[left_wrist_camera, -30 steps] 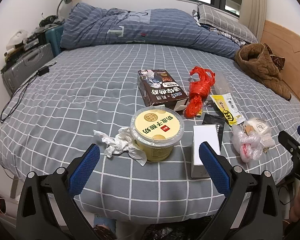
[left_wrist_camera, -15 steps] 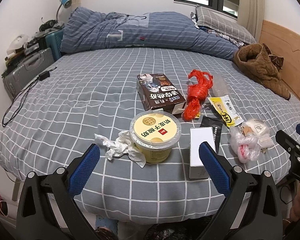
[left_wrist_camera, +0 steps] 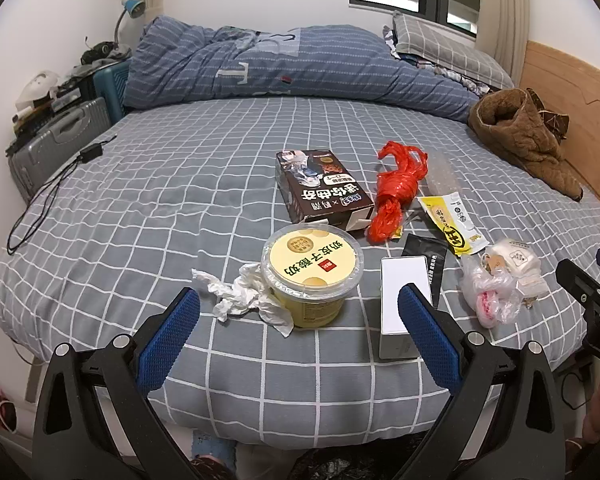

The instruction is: Collect trash

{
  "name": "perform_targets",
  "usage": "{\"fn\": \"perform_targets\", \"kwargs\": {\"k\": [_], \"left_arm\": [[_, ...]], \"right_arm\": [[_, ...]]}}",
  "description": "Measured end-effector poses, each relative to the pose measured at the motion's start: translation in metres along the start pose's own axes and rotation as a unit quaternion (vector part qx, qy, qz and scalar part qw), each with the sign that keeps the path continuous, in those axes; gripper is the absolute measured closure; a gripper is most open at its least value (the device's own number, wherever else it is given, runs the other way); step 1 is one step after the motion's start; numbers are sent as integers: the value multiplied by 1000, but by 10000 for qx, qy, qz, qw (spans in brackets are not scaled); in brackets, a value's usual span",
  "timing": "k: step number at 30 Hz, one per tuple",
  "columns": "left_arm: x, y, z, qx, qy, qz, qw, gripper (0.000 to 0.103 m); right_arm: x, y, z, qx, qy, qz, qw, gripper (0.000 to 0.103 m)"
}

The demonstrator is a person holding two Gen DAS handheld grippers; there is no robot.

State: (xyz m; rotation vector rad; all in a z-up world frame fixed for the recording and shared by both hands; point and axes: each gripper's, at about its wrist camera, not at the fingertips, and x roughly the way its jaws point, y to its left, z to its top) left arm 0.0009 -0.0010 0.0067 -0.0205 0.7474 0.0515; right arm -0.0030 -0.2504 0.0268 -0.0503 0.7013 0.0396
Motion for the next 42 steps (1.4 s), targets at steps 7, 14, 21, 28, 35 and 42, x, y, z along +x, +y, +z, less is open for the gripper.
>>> {"fn": "perform_targets", "kwargs": {"k": [7, 14, 21, 28, 35, 42], "left_arm": [[1, 2, 0, -6, 37, 7, 10000, 6], [2, 1, 0, -31, 44, -7, 10000, 6], [1, 0, 1, -19, 44, -10, 10000, 6], [2, -1, 1, -34, 52, -11, 10000, 6], [1, -2, 1, -11, 55, -28, 10000, 6], [1, -1, 1, -30, 50, -19, 10000, 6]], "right_arm": [[-1, -1, 0, 23, 2, -3, 10000, 7], [-1, -1, 1, 25, 1, -3, 10000, 7], [-1, -2, 1, 27, 5, -13, 10000, 7], [-1, -3, 1, 27, 4, -11, 10000, 7], [-1, -3, 1, 32, 6, -9, 10000, 7], [-2, -4, 2, 48, -5, -20, 10000, 7]]}}
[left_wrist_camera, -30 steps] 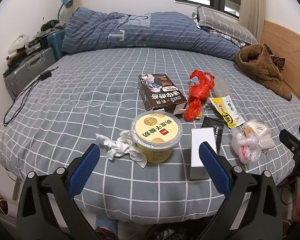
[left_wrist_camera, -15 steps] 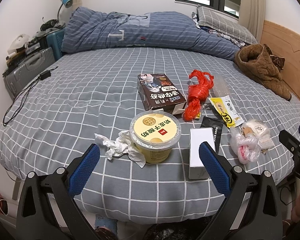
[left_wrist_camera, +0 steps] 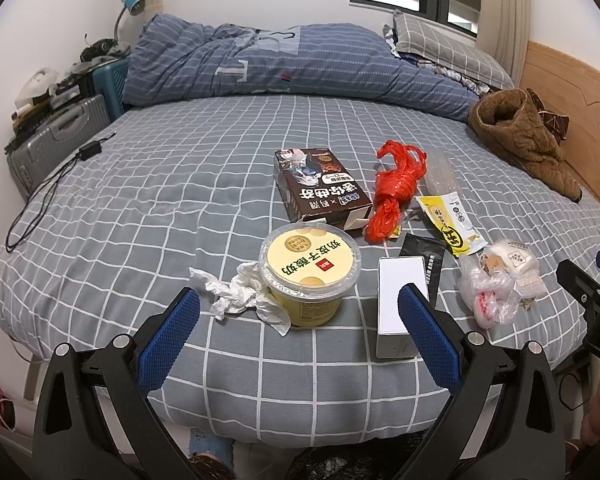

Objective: Collect trash
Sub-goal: 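Reach the left tool to the yellow yogurt cup while the right tool reaches the clear plastic bag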

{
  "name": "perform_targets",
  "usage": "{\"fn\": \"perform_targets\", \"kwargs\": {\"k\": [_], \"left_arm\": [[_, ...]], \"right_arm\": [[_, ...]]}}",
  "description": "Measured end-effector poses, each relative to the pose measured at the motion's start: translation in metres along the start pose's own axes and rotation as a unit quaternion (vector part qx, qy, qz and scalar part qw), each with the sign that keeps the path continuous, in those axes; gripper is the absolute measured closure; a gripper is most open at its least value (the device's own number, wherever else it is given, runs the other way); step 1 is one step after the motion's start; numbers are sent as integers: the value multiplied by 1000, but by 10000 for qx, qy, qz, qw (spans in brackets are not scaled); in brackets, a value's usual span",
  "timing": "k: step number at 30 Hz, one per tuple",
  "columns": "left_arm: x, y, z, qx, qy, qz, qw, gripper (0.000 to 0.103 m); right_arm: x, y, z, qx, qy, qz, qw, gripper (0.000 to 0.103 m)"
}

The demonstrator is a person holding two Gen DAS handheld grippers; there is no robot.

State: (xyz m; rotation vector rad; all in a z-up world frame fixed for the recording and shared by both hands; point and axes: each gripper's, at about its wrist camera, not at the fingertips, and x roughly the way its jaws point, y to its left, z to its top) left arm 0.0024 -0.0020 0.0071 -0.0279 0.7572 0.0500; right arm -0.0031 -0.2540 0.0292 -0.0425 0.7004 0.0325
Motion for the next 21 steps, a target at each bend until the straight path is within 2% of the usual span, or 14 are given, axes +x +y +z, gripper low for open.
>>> {"fn": "perform_targets", "kwargs": {"k": [9, 21], "left_arm": [[8, 0, 5, 7, 33, 0, 10000, 6], [53, -1, 15, 62, 251, 112, 9996, 6]], "right_arm": [[5, 4, 0, -44, 32, 25, 10000, 7], [58, 18, -13, -193, 448, 90, 9988, 7]]}}
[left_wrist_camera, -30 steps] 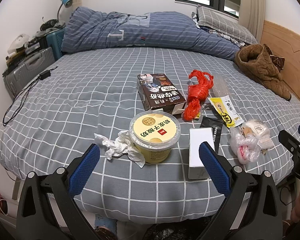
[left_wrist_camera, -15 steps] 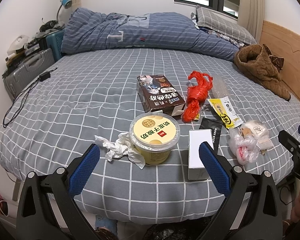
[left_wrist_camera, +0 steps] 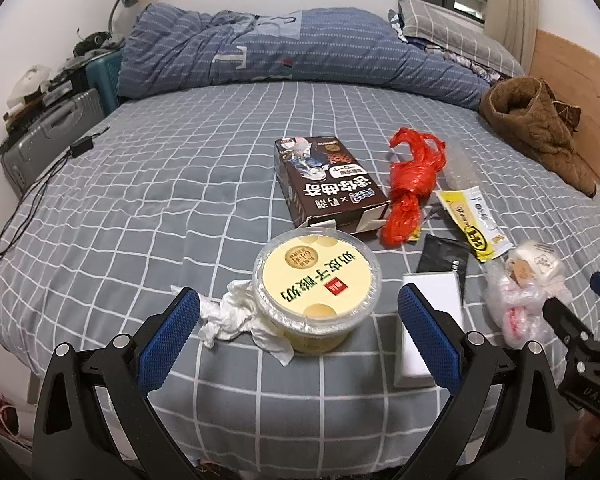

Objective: Collect trash
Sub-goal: 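Reach the left tool to the yellow yogurt cup while the right tool reaches the clear plastic bag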

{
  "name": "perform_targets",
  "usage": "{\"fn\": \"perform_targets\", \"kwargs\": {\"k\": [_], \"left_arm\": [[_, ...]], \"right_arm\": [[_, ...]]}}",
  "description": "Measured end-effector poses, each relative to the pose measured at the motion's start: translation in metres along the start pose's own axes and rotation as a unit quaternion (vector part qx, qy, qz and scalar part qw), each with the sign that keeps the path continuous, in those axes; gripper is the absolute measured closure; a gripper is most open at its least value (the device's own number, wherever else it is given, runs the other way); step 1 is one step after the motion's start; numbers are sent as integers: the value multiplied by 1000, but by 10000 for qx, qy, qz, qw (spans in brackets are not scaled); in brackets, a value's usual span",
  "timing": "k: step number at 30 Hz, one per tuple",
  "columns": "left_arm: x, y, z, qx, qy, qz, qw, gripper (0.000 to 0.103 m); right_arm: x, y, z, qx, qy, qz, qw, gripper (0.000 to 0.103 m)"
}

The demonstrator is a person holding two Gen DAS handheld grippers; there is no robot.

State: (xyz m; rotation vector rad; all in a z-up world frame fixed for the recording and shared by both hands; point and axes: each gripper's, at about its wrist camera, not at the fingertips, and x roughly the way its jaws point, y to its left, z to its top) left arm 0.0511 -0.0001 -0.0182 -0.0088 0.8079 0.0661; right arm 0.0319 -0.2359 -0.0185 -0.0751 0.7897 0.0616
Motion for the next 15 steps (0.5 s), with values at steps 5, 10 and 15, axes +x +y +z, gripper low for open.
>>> {"fn": "perform_targets", "kwargs": {"k": [5, 10, 15], "left_arm": [[19, 0, 1, 95, 90, 46, 9999, 6], [30, -1, -1, 183, 175, -104, 9996, 5], [38, 0, -2, 191, 185, -343, 9991, 5]], "right_arm": [[16, 4, -3, -50, 129, 55, 9999, 11], [29, 7, -4, -34, 252, 123, 9996, 17], [33, 8, -6, -50, 341, 178, 9992, 22]]}}
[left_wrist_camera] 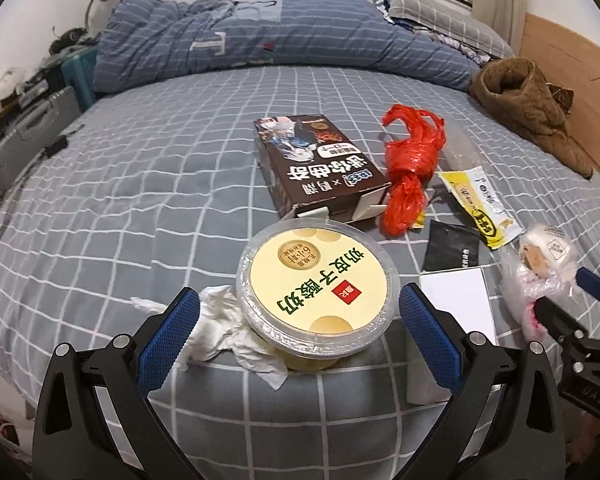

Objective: Collect trash
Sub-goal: 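Reach the left tool to the yellow yogurt cup while the right tool reaches the clear plastic bag, then close the left tool on the yogurt cup while the right tool grips the plastic bag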

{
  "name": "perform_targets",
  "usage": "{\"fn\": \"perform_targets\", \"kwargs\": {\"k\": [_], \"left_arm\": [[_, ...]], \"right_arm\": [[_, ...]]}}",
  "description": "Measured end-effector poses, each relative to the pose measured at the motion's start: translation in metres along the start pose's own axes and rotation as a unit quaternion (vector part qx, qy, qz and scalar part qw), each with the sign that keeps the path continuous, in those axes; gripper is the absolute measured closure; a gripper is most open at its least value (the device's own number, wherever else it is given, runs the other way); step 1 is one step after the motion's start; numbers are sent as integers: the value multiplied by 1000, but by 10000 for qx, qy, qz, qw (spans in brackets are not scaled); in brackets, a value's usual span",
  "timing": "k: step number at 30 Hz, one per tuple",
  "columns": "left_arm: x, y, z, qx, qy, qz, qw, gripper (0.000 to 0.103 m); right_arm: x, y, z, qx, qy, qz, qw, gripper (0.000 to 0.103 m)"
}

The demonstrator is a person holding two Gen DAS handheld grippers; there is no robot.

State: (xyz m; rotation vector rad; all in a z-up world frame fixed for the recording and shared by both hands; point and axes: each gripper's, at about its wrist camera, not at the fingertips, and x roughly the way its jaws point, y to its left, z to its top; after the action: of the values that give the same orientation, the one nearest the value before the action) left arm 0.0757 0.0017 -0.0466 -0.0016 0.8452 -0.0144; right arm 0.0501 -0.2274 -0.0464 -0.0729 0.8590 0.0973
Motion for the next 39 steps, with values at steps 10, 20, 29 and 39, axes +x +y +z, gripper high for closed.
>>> {"fn": "perform_targets", "kwargs": {"k": [10, 20, 29, 39], "left_arm": [[-2, -2, 0, 9, -5, -125, 9999, 6], [10, 2, -2, -23, 118, -233, 9997, 13], [9, -3, -3, -40, 104, -338, 9994, 24], [-16, 1, 7, -95, -130, -436, 9989, 25]], "right_arm": [[14, 4, -8, -66, 292, 119, 9995, 41], [16, 3, -9, -96, 374, 144, 9992, 51], [14, 4, -8, -67, 351, 204, 9992, 52], [0, 2, -1, -52, 183, 242, 9995, 52]]}}
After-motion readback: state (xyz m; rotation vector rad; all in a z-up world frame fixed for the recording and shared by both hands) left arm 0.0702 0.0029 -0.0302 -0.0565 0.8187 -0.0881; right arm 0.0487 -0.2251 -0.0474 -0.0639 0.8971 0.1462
